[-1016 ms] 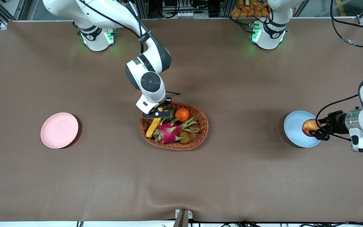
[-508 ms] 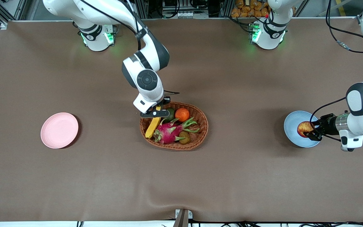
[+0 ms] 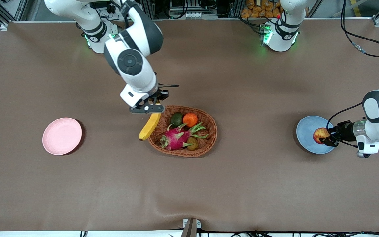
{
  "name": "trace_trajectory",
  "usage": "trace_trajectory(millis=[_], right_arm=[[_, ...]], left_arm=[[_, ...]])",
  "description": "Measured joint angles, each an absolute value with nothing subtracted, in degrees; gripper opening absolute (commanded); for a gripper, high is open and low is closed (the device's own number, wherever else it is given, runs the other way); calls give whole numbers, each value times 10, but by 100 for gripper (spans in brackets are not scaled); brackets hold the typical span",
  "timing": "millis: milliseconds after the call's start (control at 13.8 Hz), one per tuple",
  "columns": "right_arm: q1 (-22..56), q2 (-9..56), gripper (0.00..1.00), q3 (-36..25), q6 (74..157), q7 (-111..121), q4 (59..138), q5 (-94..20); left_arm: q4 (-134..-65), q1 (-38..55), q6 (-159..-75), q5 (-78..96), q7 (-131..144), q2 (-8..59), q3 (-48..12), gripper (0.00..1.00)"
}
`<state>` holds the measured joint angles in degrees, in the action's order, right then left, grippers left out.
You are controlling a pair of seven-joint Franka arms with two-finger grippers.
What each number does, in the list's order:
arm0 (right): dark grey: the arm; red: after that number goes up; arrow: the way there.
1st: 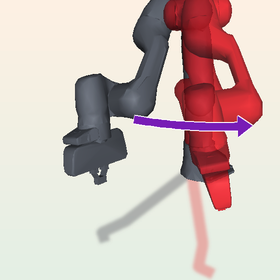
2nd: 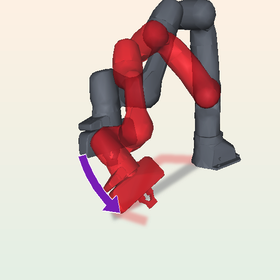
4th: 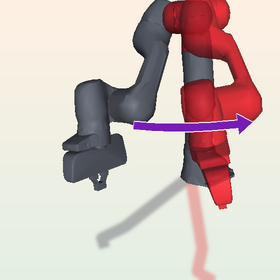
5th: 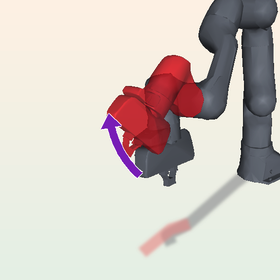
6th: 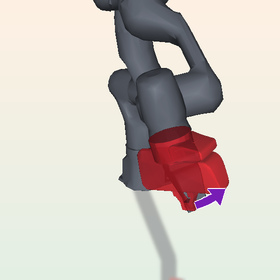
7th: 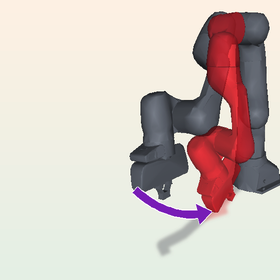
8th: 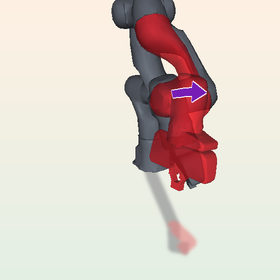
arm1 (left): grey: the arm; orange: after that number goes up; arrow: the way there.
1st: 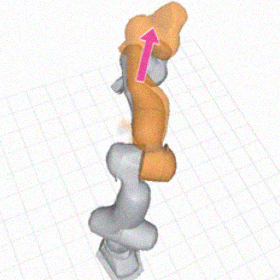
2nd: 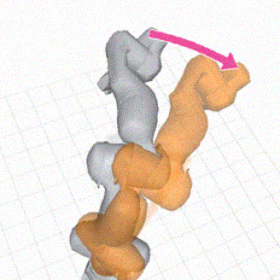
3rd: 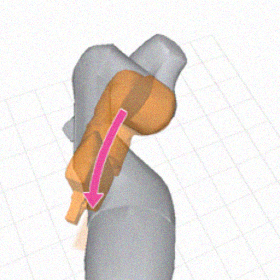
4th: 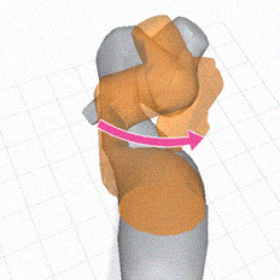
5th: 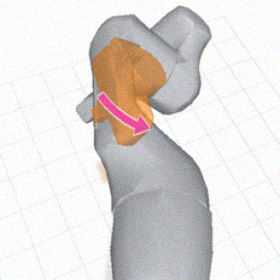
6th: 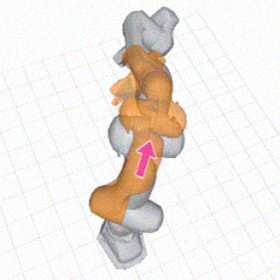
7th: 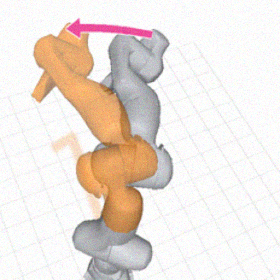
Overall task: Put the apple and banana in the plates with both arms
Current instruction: 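Carry the banana to the pink plate while the left gripper releases the apple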
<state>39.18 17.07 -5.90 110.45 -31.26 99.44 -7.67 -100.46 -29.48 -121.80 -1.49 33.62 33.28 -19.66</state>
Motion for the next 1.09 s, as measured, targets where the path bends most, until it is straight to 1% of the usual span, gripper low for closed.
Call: trace_trajectory(millis=[145,218,290,435,508,580,798,1088], right_arm=[[351,165,0,-61,1093,-306,995,-72],[326,163,0,-62,1090,-289,995,-63],[297,161,0,-63,1082,-258,995,-56],[235,160,0,-64,1061,-177,996,-49],[201,160,0,-65,1050,-135,997,-43],[169,160,0,-65,1042,-93,998,-41],[79,161,0,-66,1037,4,1002,-39],[-18,172,0,-66,1036,133,1004,-38]], left_arm=[[-1031,-299,-1258,-20,331,334,-196,0],[-1040,-305,-1268,-23,324,335,-196,6],[-1044,-312,-1271,-24,315,335,-196,32],[-1044,-323,-1271,-24,302,334,-197,56],[-1044,-325,-1271,-24,300,334,-197,87],[-1044,-325,-1271,-25,300,334,-197,100],[-1043,-325,-1266,-25,300,328,-197,100],[-1036,-326,-1197,-25,300,275,-203,100]])
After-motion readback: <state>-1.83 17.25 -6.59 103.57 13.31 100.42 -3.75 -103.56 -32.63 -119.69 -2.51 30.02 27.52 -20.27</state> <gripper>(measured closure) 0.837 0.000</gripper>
